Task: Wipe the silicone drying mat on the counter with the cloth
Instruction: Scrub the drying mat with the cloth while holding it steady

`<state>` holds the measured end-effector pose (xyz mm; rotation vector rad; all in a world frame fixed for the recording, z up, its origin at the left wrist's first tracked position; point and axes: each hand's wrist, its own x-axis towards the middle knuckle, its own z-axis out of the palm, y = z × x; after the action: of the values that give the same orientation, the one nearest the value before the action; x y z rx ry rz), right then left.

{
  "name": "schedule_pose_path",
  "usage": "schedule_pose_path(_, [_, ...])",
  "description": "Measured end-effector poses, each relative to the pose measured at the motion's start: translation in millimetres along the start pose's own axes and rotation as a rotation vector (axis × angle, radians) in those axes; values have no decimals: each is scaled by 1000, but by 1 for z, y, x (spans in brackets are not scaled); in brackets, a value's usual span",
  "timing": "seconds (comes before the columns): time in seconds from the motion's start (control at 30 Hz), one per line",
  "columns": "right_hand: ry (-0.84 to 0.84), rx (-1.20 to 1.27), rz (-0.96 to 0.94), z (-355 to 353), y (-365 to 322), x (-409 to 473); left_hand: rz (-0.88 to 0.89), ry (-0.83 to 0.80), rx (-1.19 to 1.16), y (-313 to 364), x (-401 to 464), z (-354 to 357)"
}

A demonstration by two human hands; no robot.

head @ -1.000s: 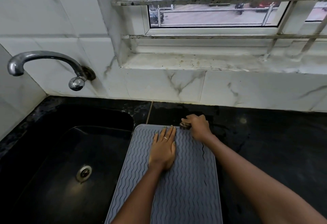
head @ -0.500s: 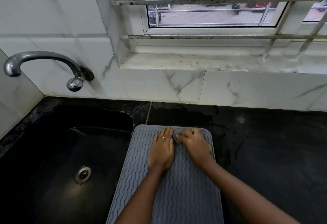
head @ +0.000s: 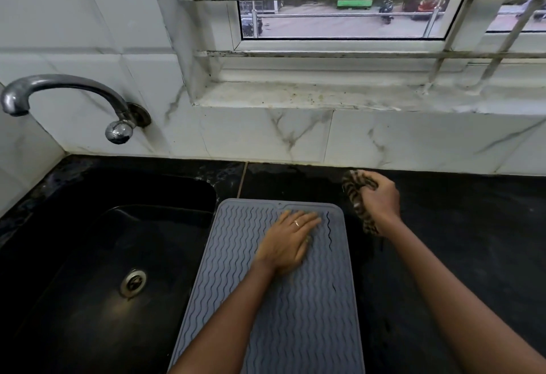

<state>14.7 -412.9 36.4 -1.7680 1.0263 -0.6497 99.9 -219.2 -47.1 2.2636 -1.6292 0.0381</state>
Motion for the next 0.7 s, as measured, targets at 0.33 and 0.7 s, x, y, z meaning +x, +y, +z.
schedule_pose_path(0.33, [-374, -764, -352, 29, 44, -45, -129, -303, 126, 27, 25, 23])
schedule_pose_path(0.7, [-312, -998, -345, 9, 48, -110, -209, -341, 104, 36, 29, 23])
